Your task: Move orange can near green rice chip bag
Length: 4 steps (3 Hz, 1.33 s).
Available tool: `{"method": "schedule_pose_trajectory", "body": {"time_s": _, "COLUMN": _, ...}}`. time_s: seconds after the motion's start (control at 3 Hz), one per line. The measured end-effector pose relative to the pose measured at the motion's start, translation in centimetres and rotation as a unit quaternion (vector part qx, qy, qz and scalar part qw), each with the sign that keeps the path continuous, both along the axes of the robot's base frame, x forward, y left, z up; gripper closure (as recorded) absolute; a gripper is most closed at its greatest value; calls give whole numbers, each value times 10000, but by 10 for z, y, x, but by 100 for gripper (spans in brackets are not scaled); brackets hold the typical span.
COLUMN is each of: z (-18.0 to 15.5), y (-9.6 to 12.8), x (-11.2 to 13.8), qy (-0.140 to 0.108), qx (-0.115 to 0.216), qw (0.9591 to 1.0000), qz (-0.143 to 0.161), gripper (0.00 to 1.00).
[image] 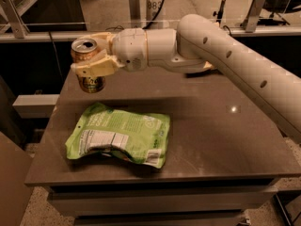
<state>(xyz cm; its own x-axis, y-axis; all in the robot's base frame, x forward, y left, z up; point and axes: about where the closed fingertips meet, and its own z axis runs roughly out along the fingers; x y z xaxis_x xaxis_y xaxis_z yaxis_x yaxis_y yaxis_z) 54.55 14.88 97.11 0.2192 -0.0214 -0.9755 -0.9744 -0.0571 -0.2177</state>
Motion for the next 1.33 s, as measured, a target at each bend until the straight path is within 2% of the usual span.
{"method": "schedule_pose_trajectory", "body": {"time_s": 1.0, "z": -16, "y": -29, "x": 19, "qy": 71, "qx": -442, "qw": 9967, "qz": -674, "gripper": 14}}
{"method": "schedule_pose_trajectory", "body": {"time_s": 1.33, "z": -30, "y": -37, "x": 28, "qy": 147, "qx": -510, "qw": 9958, "qz": -751, "gripper": 0}}
